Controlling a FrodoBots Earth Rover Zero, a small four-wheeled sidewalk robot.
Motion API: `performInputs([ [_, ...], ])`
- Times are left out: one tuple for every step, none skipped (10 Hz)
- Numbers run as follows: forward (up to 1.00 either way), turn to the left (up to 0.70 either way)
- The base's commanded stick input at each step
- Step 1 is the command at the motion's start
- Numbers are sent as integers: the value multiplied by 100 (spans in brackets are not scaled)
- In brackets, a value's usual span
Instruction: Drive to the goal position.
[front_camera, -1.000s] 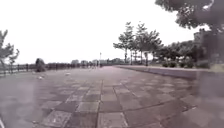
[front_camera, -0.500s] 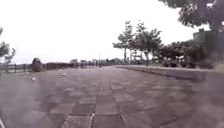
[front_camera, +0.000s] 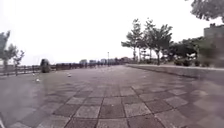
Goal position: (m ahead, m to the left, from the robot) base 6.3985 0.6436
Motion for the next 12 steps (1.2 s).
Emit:
performInputs([
  [100,0],
  [100,0],
  [100,0],
  [100,0],
  [100,0],
  [100,0],
  [100,0],
  [100,0],
  [100,0],
  [100,0],
  [100,0],
  [100,0],
])
